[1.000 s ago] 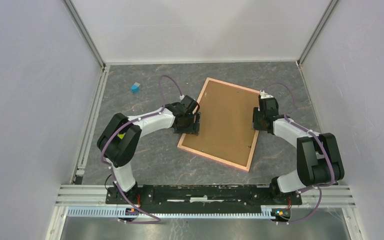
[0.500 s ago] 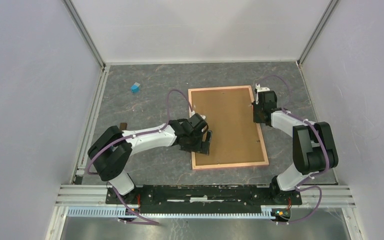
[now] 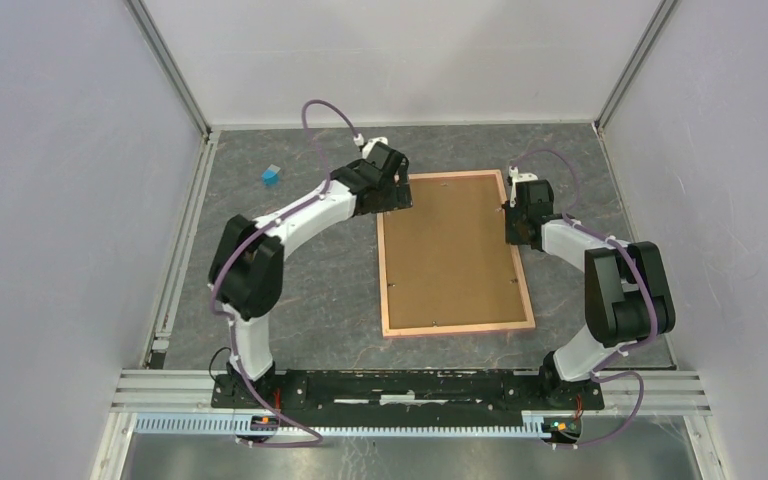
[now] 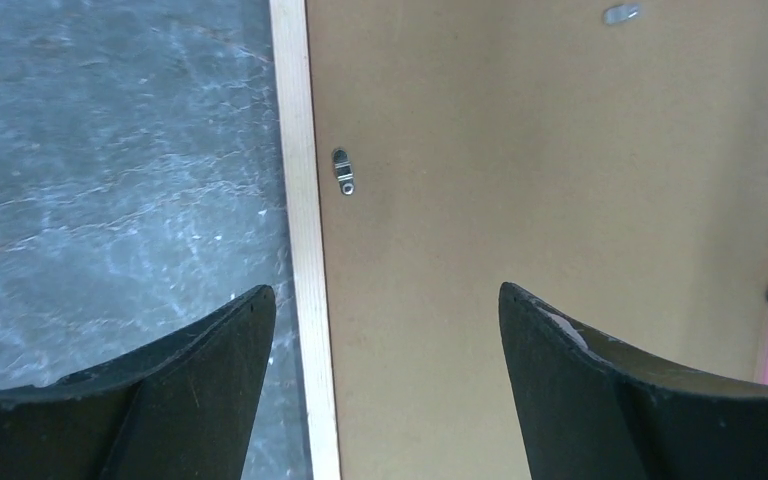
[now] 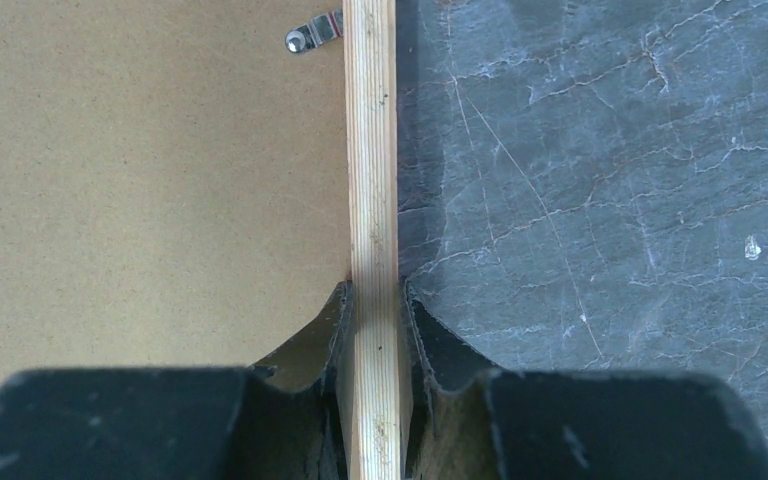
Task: Put the photo into the frame
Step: Adjust the photo frame at the center of the board, then install the photo frame at the center of the board, then adjust the photo frame at the center of the board, then install the photo frame at the center of the board.
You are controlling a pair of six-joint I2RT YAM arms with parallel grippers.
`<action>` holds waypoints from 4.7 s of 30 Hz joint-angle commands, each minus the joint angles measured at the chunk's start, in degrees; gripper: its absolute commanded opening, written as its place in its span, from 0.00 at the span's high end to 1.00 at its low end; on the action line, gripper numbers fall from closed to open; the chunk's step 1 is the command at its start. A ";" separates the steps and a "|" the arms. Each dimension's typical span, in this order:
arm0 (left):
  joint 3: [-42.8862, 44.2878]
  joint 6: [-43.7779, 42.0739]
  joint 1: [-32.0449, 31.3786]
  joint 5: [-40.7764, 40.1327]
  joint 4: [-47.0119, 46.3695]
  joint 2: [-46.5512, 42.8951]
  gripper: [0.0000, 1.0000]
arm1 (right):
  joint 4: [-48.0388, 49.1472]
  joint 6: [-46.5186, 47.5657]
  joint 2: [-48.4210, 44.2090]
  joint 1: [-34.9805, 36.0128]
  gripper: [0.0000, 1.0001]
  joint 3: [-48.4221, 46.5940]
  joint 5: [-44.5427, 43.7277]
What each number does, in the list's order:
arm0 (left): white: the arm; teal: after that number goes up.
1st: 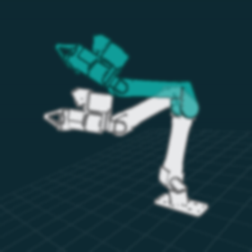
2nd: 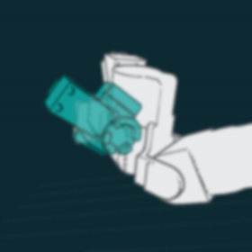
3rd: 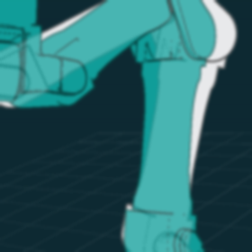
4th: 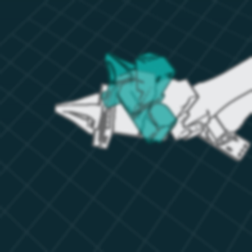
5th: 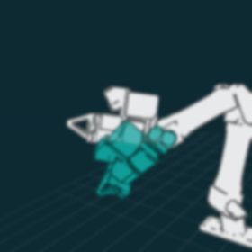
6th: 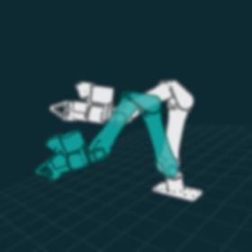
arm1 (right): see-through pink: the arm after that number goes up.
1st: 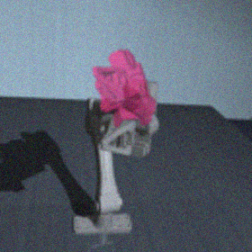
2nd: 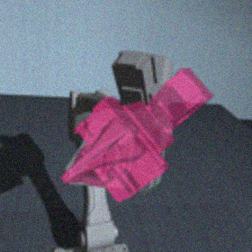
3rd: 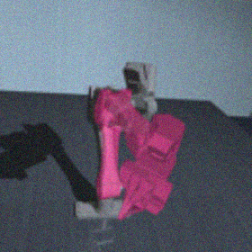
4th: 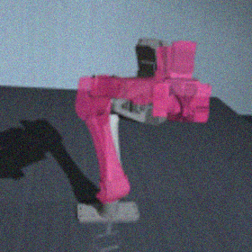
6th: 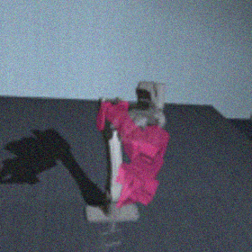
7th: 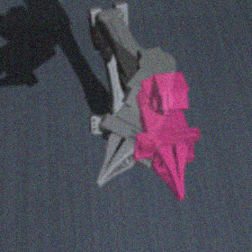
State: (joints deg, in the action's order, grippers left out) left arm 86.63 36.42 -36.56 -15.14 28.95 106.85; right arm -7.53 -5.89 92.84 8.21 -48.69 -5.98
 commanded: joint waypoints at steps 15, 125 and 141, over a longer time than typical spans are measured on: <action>14.89 0.89 1.34 -4.33 6.51 18.21 0.31 | 1.06 -0.21 0.90 0.30 0.98 0.87 4.54; -11.70 -6.38 -5.32 -3.88 -2.77 -12.49 0.00 | -9.01 -4.51 -10.97 -3.60 0.08 -10.13 9.30; 4.27 -11.28 0.07 -0.15 1.38 8.92 0.14 | 2.52 -10.29 -13.96 -15.18 0.34 11.84 5.82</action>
State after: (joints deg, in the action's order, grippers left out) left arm 86.65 29.21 -36.82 -13.91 30.00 114.21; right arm -11.35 -15.51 75.83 -6.55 -36.62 -1.74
